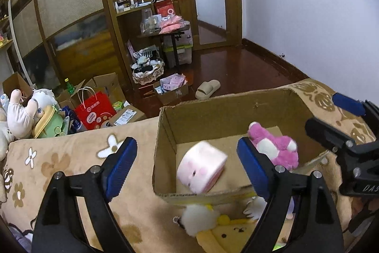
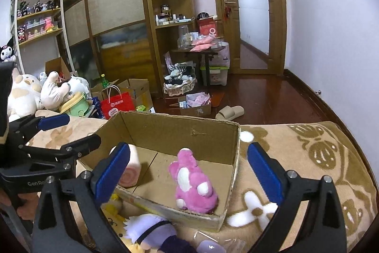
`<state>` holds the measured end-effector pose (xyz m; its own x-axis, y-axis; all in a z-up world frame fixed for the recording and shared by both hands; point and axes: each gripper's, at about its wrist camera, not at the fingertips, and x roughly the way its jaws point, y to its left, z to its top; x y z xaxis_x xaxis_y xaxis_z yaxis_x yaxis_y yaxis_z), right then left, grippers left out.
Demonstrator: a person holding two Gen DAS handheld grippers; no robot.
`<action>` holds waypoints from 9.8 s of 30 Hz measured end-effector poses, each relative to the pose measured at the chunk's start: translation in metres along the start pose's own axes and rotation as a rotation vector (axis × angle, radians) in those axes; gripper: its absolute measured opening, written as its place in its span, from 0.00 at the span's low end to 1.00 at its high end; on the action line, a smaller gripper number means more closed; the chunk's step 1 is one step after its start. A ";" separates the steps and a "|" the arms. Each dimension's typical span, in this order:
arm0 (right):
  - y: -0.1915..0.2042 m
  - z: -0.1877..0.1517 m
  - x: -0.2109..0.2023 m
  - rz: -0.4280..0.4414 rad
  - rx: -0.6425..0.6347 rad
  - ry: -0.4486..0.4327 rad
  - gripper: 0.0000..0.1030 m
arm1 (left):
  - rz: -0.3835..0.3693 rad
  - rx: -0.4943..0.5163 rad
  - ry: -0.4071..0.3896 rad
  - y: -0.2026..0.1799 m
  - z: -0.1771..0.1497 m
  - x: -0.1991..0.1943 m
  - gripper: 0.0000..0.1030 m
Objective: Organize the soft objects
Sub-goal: 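Open both tools to drop the marshmallow plush and pink bear into the box, then lower both tools toward the black and green tissue packs, then grasp the black Face tissue pack with the left tool while the right grasps the green pack, then lift both tissue packs and carry them over the box, then open both tools to drop the tissue packs into the box, then withdraw, then lower the left tool onto the yellow duck plush while the right tool reaches the doll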
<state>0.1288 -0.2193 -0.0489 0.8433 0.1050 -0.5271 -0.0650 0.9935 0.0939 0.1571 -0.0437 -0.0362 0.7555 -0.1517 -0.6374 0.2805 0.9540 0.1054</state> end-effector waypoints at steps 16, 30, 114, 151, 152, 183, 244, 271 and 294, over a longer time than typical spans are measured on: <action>0.007 -0.018 -0.051 -0.009 0.039 0.021 1.00 | 0.016 -0.003 0.080 0.001 -0.029 -0.045 0.83; 0.028 -0.047 -0.080 0.006 0.016 0.095 1.00 | -0.009 -0.039 0.213 0.000 -0.061 -0.074 0.83; 0.061 -0.155 0.014 0.127 -0.058 0.703 0.69 | -0.246 -0.024 0.742 -0.038 -0.133 0.050 0.83; 0.022 -0.127 -0.028 0.124 0.098 0.537 0.47 | -0.177 -0.077 0.487 -0.019 -0.114 -0.030 0.61; 0.020 -0.126 -0.030 0.124 0.100 0.525 0.46 | -0.171 -0.077 0.471 -0.016 -0.112 -0.035 0.61; 0.010 -0.028 -0.075 0.056 0.095 0.022 0.46 | -0.016 -0.048 -0.175 -0.022 -0.046 -0.106 0.62; -0.003 -0.035 0.029 0.083 0.044 0.152 0.49 | -0.060 -0.054 -0.023 -0.027 -0.020 0.022 0.64; 0.008 -0.040 -0.030 0.060 0.039 0.112 0.99 | 0.013 -0.031 0.001 -0.029 -0.041 -0.033 0.93; 0.017 -0.058 -0.075 0.013 0.031 0.119 1.00 | 0.036 -0.072 0.095 -0.014 -0.070 -0.078 0.93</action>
<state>0.0340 -0.2073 -0.0565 0.7733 0.1239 -0.6218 -0.0572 0.9904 0.1262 0.0533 -0.0275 -0.0414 0.7035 -0.0954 -0.7042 0.2088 0.9749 0.0766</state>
